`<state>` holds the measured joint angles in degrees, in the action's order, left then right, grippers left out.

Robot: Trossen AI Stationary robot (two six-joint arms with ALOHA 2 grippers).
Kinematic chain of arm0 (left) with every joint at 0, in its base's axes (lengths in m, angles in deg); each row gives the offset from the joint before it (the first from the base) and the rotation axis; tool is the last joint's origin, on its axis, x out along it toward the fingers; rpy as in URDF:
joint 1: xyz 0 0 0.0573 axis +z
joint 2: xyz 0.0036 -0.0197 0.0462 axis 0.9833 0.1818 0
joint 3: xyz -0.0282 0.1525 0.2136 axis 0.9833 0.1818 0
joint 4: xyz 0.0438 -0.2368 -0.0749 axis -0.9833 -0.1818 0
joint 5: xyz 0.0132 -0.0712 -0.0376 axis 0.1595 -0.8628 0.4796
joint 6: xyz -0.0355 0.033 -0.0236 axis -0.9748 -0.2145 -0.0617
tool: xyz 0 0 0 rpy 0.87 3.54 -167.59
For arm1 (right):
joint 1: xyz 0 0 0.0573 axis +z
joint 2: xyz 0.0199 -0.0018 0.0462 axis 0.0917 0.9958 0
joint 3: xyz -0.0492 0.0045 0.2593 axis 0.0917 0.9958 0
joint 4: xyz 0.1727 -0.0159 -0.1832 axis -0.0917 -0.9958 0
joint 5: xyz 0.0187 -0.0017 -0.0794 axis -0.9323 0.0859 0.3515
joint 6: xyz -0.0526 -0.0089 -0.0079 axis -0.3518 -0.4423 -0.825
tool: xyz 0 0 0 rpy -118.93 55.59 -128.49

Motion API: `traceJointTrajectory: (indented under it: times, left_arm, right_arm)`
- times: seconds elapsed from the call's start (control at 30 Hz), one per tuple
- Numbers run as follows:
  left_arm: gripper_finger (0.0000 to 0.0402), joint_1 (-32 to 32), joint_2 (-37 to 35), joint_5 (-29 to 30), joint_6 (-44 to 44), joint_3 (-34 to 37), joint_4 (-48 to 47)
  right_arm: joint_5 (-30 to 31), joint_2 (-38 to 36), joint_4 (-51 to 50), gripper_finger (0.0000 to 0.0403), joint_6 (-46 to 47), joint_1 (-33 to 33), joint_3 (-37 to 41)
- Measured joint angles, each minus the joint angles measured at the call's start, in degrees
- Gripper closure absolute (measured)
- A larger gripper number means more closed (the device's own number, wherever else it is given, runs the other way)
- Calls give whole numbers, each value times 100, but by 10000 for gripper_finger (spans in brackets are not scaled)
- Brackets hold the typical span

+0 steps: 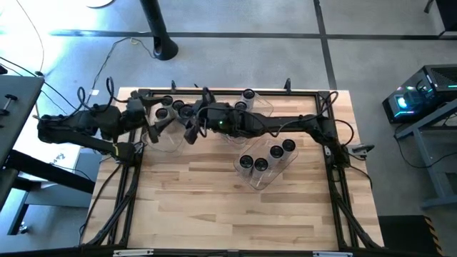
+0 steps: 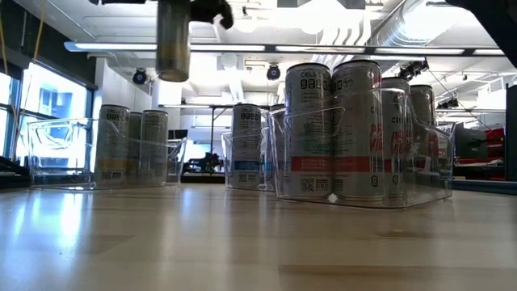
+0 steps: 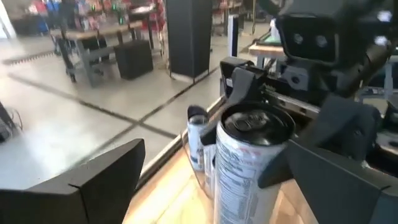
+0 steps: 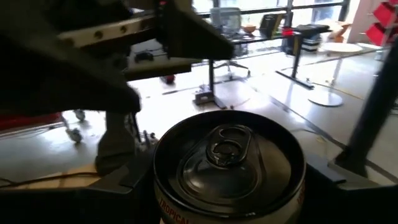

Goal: Sort soda cans
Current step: Put the white-yellow soda can into the top left transparent bin

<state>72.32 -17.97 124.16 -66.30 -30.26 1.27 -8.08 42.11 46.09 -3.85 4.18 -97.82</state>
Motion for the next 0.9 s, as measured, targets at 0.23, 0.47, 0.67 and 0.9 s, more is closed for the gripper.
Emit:
traceJointTrajectory:
  times: [0.23, 0.47, 0.67, 0.9]
  left_arm:
    - [18, -4, -103, -215, -1336, -226, -1470]
    - [18, -4, -216, -586, -1673, -228, -1159]
    - [18, -4, -299, -551, -1583, -231, -576]
    - [18, -2, -299, -444, -1443, -229, -376]
  right_arm:
    - [-403, 492, 1132, 168, 185, -29, 2]
    - [-471, 1040, 2284, 168, 603, -175, 2]
    - [-493, 1451, 2614, 168, 868, -245, 0]
    - [-383, 1720, 2869, 168, 984, -281, 1]
